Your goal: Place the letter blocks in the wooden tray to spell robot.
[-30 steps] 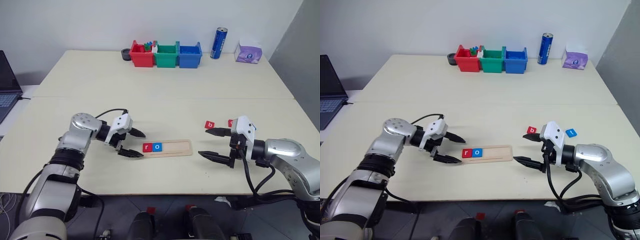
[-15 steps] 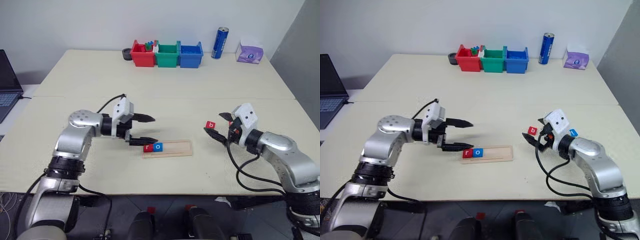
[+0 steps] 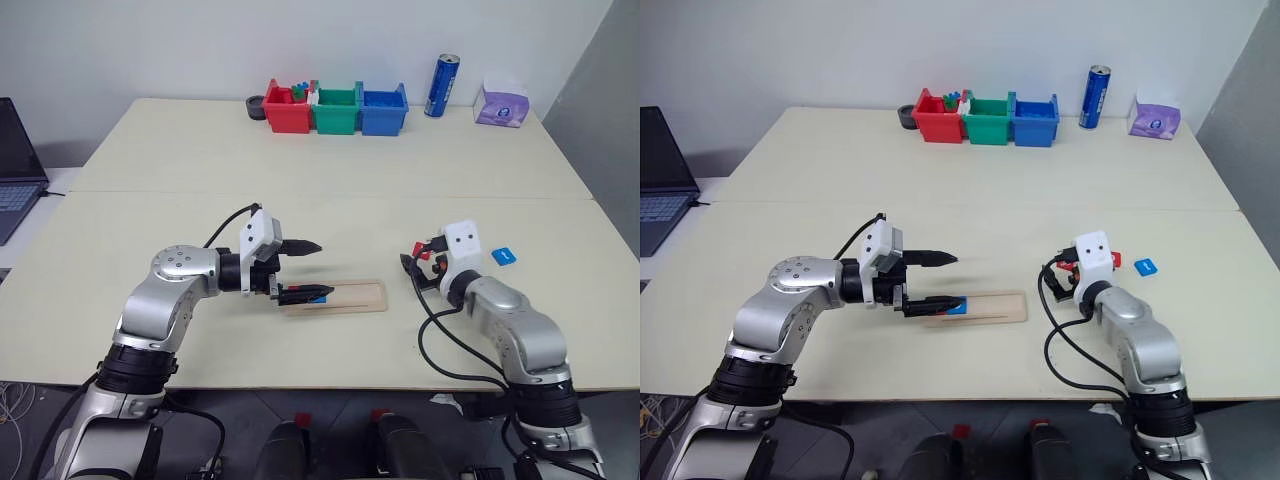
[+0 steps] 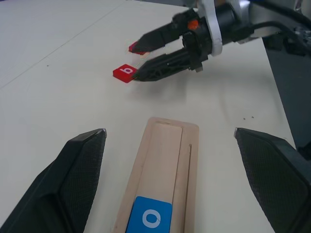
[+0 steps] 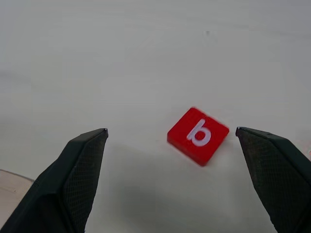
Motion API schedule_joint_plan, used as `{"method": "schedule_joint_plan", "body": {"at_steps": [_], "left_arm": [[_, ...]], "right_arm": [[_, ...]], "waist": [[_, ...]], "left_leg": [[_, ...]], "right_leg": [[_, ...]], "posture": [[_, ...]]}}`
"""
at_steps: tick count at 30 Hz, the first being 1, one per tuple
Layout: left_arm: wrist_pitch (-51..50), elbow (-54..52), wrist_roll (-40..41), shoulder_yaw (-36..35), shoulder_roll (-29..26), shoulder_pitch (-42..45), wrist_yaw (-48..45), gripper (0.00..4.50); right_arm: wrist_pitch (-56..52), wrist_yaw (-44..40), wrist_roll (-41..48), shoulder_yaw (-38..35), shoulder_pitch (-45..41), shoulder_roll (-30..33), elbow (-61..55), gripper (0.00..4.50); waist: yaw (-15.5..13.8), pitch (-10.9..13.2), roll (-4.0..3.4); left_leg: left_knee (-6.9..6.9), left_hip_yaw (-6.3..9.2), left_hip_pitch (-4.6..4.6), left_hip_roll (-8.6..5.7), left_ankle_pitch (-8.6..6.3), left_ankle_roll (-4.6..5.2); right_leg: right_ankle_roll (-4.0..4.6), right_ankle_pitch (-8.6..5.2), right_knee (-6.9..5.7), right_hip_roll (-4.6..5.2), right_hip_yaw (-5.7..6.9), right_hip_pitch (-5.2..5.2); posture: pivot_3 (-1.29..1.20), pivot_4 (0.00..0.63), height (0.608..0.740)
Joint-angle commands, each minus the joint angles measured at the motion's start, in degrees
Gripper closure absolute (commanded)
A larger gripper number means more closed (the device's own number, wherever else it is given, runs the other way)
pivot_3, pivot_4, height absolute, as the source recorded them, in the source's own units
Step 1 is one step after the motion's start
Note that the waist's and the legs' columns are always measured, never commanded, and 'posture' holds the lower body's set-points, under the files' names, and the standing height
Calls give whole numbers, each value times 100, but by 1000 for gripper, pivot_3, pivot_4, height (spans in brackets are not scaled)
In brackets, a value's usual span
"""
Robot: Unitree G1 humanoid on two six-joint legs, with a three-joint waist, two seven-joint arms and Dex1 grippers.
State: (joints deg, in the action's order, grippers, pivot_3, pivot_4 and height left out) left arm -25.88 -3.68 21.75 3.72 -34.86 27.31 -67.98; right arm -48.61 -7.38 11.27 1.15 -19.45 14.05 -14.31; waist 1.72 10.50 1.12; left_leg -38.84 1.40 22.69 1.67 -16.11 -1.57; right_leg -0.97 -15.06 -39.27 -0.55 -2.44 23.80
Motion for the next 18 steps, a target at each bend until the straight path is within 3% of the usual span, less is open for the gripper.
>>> {"method": "schedule_joint_plan", "body": {"at_steps": [1, 18], "left_arm": [[-1, -203, 127, -119, -98, -19, 53, 43], [99, -195, 165, -67, -287, -21, 26, 43]], "right_arm": [[-74, 388, -291, 62, -75, -199, -107, 0], [-129, 1278, -525, -386, -417, -1223, 874, 0]], "waist": [[0, 0, 0], [13, -2, 0]], "left_leg": [[0, 0, 1, 0, 0, 0], [2, -2, 2, 1, 0, 0]], "right_leg": [[0, 0, 0, 0, 1, 1], [0, 0, -1, -1, 1, 6]], "posture": [[0, 150, 740], [0, 150, 740]]}}
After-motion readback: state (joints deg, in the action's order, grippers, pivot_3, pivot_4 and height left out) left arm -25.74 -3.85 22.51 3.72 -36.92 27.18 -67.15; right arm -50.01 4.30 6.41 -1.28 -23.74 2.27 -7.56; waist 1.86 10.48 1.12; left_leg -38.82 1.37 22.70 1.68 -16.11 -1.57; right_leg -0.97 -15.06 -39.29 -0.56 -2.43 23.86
